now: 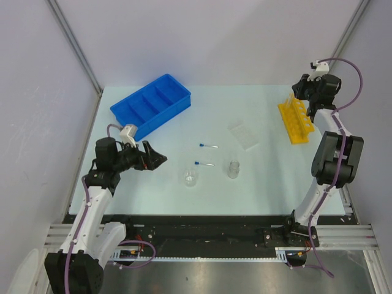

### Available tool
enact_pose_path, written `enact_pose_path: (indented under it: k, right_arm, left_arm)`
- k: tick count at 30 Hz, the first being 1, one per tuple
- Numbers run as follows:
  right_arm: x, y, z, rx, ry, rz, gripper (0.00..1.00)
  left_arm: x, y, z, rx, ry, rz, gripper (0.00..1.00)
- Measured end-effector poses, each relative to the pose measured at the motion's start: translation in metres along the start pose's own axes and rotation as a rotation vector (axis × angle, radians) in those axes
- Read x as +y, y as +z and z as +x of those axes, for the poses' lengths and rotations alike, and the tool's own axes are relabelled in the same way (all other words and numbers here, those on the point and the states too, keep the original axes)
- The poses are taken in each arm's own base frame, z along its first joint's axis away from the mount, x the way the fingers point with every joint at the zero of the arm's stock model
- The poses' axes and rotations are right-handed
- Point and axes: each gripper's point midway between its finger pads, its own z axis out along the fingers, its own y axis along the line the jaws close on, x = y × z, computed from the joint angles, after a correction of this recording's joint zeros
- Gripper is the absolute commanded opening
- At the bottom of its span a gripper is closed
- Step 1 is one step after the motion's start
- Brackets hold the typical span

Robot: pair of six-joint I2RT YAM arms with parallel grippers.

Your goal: Organize the chemistry lab equipment

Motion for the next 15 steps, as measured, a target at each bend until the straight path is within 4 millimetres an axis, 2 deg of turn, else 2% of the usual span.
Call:
enact_pose_path:
  k: [5,15]
  right_arm:
    - [-0.005,0.013,0.014,0.030,-0.007,0.009,0.16]
    - [-0.008,0.019,0.007,0.018,-0.031,0.019,0.16]
  left_arm:
    - [0.001,0.001,0.001,0.007,-0.006,-0.002,1.00]
    - [0.002,0.002,0.002,0.010,-0.008,-0.004,1.00]
